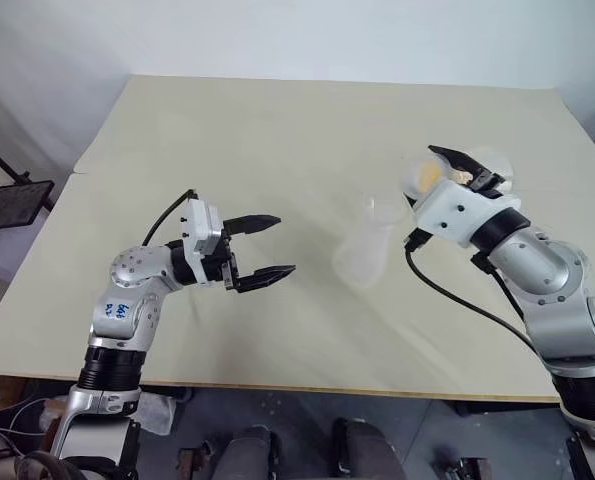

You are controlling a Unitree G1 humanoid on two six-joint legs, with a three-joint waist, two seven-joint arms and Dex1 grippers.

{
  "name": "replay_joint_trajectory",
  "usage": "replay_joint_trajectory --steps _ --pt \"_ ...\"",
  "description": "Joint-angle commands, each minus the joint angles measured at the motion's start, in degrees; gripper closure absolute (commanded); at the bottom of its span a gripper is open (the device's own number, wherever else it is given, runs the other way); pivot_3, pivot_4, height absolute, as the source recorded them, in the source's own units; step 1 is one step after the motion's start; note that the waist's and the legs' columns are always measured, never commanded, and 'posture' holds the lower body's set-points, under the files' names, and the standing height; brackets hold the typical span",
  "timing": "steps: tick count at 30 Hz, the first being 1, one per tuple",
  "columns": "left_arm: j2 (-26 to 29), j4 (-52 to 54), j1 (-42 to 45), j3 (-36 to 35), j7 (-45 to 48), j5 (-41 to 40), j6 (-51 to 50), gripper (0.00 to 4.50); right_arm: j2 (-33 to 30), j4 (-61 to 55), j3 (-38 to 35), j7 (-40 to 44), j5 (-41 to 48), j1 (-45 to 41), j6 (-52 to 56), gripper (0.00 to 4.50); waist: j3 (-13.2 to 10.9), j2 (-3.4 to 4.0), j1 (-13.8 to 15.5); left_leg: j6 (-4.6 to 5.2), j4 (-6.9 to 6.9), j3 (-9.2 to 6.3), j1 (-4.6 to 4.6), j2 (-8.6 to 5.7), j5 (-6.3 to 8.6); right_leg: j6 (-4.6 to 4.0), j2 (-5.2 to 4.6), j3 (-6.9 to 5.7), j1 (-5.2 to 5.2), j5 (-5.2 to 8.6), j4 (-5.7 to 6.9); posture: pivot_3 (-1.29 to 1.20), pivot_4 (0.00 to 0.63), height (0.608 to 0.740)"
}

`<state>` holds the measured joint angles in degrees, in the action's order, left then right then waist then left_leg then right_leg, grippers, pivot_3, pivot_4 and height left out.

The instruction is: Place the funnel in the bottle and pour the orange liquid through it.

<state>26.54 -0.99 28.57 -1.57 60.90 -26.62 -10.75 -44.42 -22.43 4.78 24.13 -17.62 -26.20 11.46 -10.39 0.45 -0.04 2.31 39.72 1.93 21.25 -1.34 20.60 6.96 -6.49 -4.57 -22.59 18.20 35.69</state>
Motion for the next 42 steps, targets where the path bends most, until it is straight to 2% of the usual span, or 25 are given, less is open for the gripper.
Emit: replay_joint_trajectory --steps 1,18,42 --pt "-0.4 0.5 1.0 -0.1 -0.6 0.0 1.0 0.00 -2.8 0.2 0.3 -0.7 -7.1 -2.3 -2.7 2.04 0.0 0.00 0.0 0.00 0.00 0.01 0.00 -0.01 0.00 0.00 0.01 0.00 0.00 0.00 0.00 0.00 0.150 0.740" --pt "-1.4 0.6 1.6 0.0 -2.0 -0.3 0.6 0.00 -3.7 2.0 -0.1 -0.8 -18.0 -3.7 -11.7 2.04 0.0 0.00 0.0 0.00 0.03 0.01 0.01 0.00 0.00 0.00 0.02 -0.01 0.00 0.00 0.01 0.00 0.150 0.740" --pt "-1.8 0.7 2.3 0.2 -2.8 -0.2 0.5 0.00 -3.5 5.2 -0.7 -2.2 -26.5 -4.2 -20.3 2.04 0.0 0.00 0.0 -0.01 0.08 0.02 0.00 0.00 0.00 0.00 0.04 0.00 0.00 0.00 0.07 0.00 0.150 0.740"
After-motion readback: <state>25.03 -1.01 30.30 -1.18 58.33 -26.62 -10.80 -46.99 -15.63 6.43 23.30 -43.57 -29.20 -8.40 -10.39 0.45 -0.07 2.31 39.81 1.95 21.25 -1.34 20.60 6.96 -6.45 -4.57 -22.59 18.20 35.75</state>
